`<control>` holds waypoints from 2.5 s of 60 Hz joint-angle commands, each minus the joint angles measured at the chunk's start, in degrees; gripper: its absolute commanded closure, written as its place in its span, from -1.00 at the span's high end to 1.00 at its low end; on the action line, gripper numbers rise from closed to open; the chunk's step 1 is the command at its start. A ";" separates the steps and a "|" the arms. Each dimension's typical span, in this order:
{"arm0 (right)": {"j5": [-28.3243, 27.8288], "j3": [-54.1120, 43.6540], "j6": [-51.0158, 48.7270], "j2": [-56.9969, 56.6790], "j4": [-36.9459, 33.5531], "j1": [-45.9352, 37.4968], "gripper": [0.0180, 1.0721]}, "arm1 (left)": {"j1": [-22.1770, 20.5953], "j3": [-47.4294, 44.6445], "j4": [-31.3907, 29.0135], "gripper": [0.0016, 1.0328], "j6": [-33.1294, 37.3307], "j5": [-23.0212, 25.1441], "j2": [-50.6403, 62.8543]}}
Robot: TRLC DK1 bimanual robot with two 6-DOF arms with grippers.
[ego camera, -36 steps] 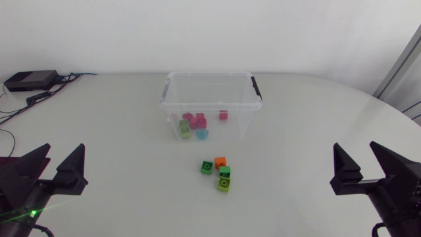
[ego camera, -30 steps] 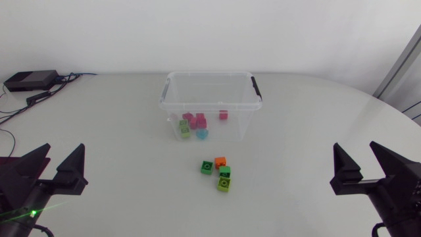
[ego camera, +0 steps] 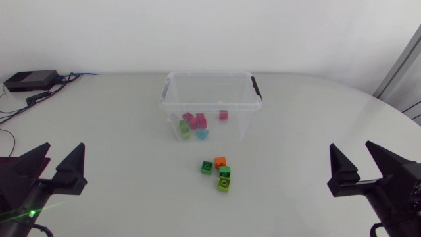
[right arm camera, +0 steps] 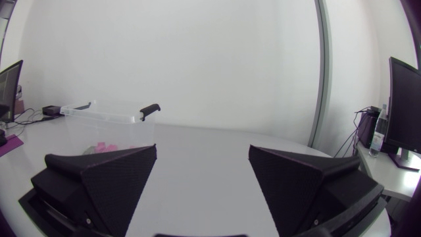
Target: Pick up the duplo bricks and place them in the container
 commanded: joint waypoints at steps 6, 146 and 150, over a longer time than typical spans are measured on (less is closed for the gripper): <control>-0.58 4.06 0.81 2.56 0.71 1.08 0.93 | -0.47 8.13 0.69 0.91 -0.74 -0.17 6.76; -19.13 37.11 -33.47 85.26 -14.05 29.20 0.84 | -31.15 73.08 -41.32 -0.49 63.69 25.32 116.27; -18.87 37.64 -33.29 85.97 -14.05 29.29 0.84 | -31.15 72.64 -41.32 -0.49 62.98 25.67 115.74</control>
